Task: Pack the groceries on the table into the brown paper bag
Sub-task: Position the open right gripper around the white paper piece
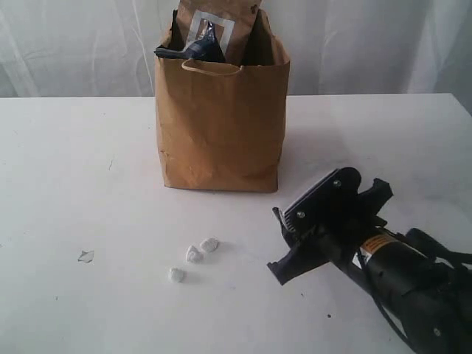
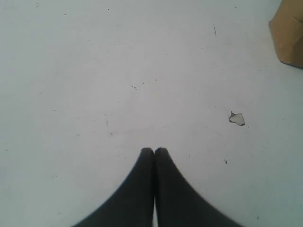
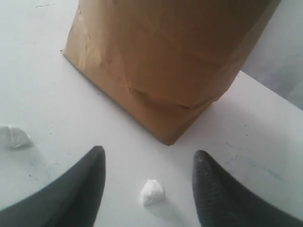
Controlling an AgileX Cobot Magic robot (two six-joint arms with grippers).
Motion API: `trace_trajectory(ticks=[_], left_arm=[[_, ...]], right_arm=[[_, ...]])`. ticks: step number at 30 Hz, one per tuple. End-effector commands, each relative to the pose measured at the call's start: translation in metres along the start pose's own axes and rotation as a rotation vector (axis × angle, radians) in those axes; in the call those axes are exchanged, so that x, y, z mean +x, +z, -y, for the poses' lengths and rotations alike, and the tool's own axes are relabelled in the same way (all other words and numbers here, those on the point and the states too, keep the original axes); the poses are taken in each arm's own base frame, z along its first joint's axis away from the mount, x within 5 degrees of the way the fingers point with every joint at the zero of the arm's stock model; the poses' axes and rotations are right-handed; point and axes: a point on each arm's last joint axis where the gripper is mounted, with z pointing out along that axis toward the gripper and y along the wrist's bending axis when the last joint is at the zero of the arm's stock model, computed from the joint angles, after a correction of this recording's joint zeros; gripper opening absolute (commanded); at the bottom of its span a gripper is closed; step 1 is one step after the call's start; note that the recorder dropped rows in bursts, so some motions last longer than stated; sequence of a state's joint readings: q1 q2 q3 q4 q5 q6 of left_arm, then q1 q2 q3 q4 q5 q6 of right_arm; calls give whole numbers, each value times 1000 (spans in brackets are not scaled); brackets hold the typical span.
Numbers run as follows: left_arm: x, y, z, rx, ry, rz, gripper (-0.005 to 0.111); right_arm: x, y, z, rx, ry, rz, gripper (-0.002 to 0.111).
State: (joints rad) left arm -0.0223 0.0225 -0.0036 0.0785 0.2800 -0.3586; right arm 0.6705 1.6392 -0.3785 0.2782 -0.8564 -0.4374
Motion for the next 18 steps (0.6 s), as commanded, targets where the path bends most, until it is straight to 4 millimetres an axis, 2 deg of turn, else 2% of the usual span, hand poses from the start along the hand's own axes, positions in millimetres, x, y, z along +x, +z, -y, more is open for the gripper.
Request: trace_trajectory(ticks=[1,3,5,10,13,15,16,18], left_arm=[[1,0,-1,-7,4,3,0],[1,0,-1,-7,4,3,0],[1,0,-1,-7,4,3,0],[1,0,-1,-7,4,3,0],[1,0,-1,-7,4,3,0],[1,0,-1,-7,4,3,0],[1,0,-1,-7,4,3,0],[1,0,-1,-7,4,3,0]], right_arm=[[18,9,22,44,332,-133,52],[24,13,32,58,486,-213,52],[22,14,38,45,556,-255,52],[4,9,42,-2,496,-210,52],[5,5,38,-56,350,-205,52],[17,0,33,-83,123,-153,52],[20,-4,29,-96,-14,-68,52],[22,-5,24,-141,-73,-54,52]])
